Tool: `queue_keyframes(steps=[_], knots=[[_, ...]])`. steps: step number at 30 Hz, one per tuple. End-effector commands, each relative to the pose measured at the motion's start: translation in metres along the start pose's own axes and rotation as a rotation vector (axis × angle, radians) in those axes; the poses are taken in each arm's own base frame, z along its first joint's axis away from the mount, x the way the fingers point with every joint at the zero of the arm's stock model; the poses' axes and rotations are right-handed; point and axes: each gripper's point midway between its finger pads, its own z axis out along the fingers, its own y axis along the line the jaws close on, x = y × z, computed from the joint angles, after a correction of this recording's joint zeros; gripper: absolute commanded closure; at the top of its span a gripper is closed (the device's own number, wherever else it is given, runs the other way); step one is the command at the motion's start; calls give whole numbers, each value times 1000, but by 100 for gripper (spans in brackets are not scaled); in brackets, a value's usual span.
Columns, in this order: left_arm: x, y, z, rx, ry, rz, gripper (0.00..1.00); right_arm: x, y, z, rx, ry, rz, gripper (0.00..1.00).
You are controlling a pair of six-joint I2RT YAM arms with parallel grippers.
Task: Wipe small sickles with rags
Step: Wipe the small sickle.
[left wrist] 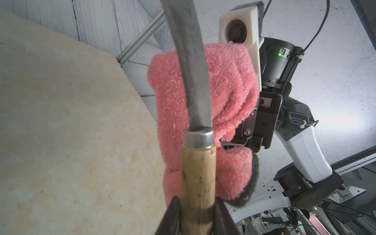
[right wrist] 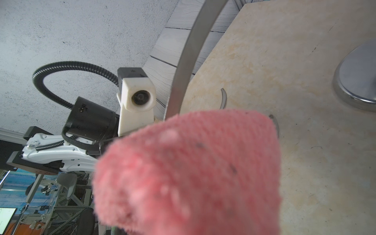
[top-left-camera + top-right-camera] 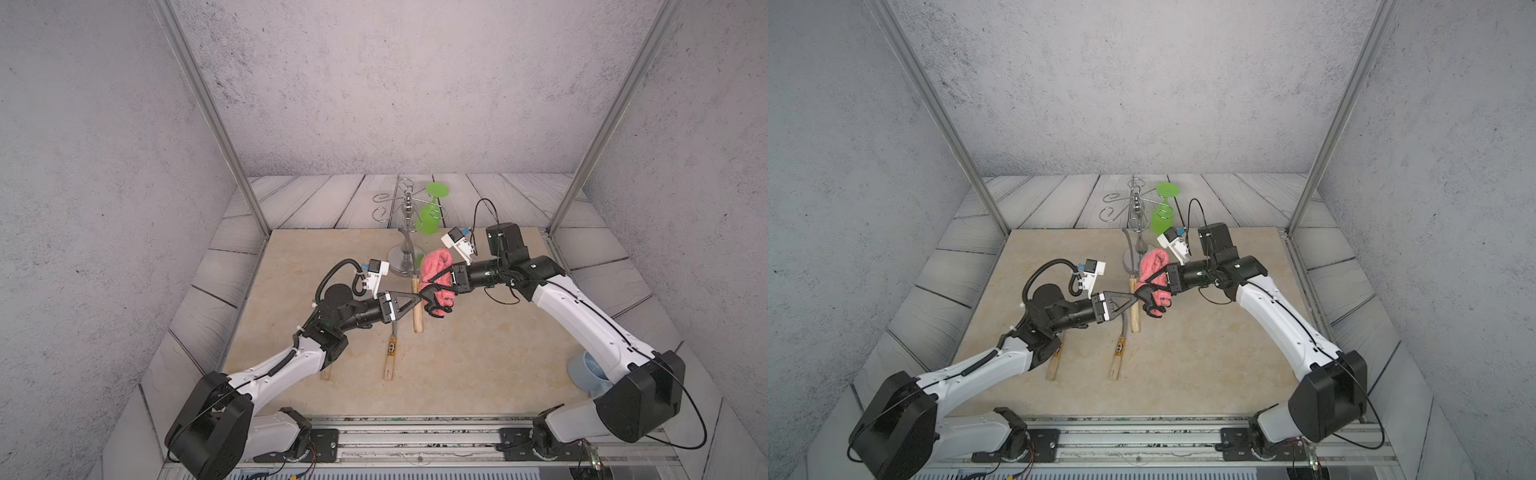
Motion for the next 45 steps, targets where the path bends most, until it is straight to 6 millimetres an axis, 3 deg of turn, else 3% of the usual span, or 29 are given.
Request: queue_keyframes(steps=[1,11,18,35,45], knots=[[-12,-19,7,78,-15,36,100,-2,9,5,-63,20,-18,91],[-22,-20,19,110,-27,40,100,18,17,24,-115,70,-11,91],[-34,-30,22,130,-50,69,100,49,13,36,-129,99,33,91],[-59,-30,19,92,-113,121,100,129,13,60,-147,206,114,91],[-66,-28,14,78,-127,129,100,156,2,65,-116,229,156,91]])
